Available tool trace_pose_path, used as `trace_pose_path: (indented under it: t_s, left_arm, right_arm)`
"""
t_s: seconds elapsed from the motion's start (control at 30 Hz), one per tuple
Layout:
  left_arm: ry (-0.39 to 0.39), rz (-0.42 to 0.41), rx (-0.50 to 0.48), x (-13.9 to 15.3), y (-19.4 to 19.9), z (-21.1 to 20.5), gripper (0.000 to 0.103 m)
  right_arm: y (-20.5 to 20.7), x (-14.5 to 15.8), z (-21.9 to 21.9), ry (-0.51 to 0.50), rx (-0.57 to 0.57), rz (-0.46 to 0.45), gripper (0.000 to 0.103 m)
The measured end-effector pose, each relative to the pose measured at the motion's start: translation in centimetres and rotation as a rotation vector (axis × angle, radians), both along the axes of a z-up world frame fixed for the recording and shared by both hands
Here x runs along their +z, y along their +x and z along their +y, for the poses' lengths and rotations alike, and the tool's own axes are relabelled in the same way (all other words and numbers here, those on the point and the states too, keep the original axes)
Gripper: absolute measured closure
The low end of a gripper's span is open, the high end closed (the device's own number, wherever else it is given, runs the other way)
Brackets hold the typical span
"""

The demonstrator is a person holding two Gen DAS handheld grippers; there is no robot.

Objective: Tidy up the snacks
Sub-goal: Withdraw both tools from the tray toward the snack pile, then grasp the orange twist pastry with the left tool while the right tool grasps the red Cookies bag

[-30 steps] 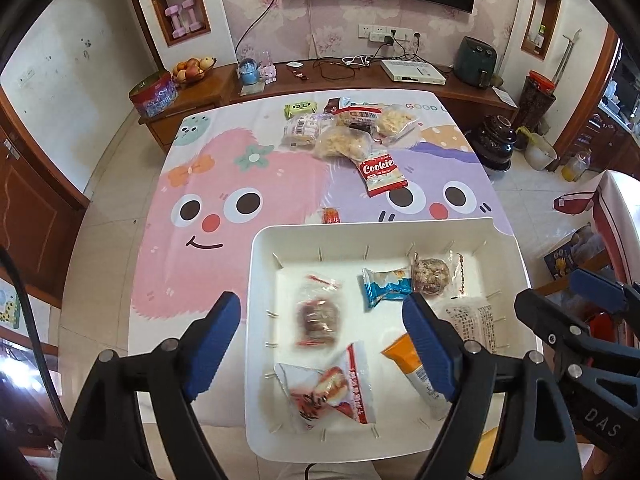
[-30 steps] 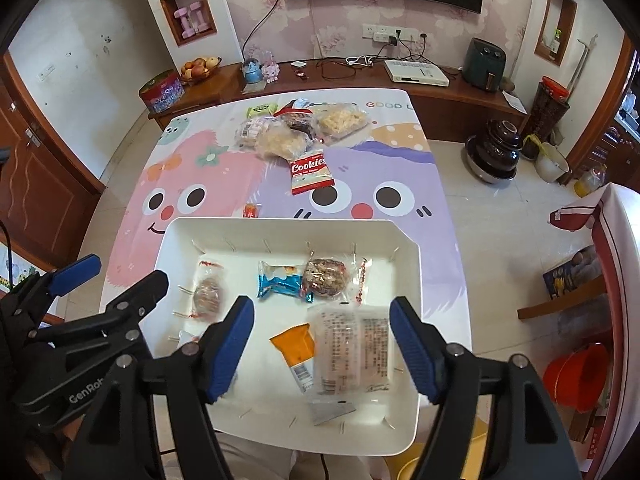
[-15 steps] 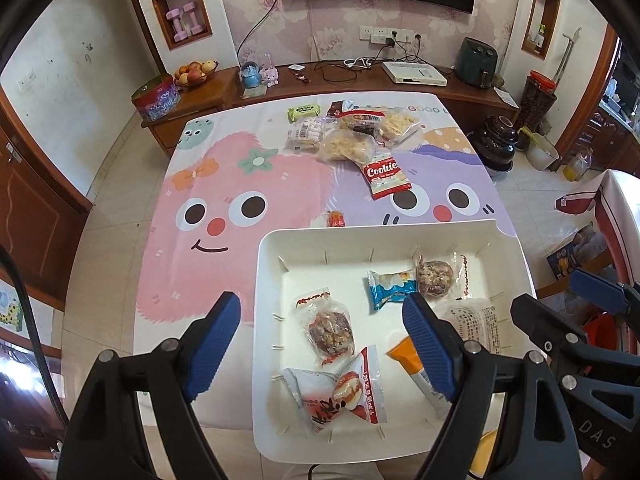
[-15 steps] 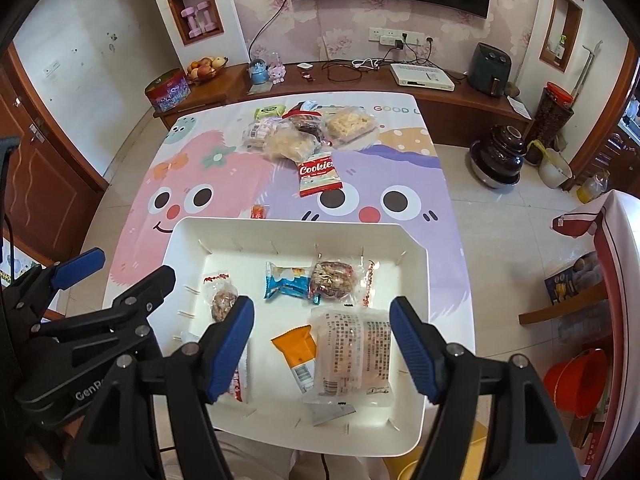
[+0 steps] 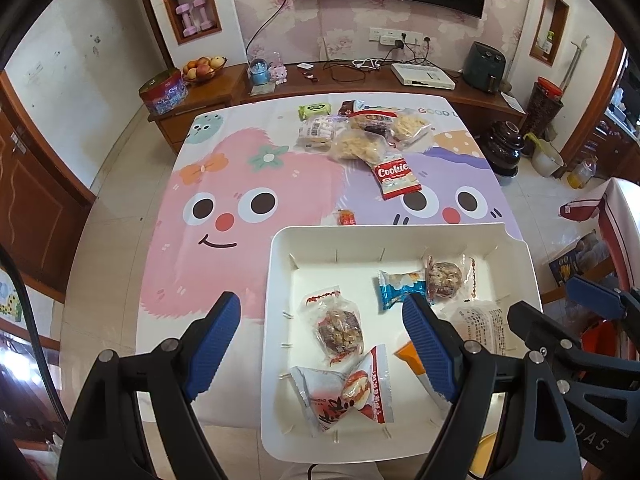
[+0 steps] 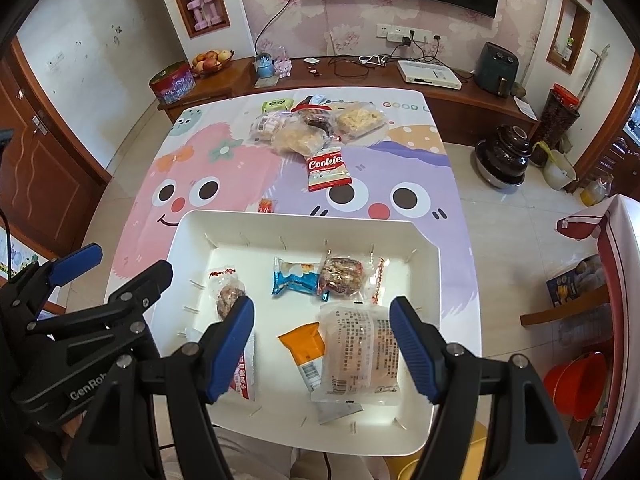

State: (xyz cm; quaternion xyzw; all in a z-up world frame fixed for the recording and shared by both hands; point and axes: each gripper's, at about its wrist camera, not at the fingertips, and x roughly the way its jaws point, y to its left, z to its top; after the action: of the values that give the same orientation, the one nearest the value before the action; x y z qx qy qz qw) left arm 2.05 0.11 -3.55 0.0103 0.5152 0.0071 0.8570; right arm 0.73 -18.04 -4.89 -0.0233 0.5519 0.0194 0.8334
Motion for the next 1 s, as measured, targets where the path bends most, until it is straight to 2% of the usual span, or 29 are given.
trace_pose_path:
  t_s: [0.23,0.53,0.63,0.87,1.0]
  left_arm:
    - [-0.035,0.046,0.045,-1.3,0.8,1.4,0.020]
    - [-0.063,0.086,0.056,-2.5,2.5,2.0,0.020]
    - [-0.080,0.092,0.055,-2.5,3.7,2.0,0.020]
    - [-0.063,0.015,0.015,0.2,7.4,1.3,0.020]
    - [-0.053,-0.028,-0.010,2.2,10.5,0.7,0.020]
  right_arm:
    - [0.6,-1.0,0.4,-0.010,0.020,0.035,0.032]
    - [1.5,-2.2,0.2,0.027,0.026,0.078,0.034]
    - [1.9,-2.1,-0.2,0.034,0.016,0.068,0.035]
    - [4.9,-1.0,-1.5,0.048,-0.017,0.053,0.035]
    - [8.1,1.2,-2.4,0.028,-0.031,-0.010,0.035]
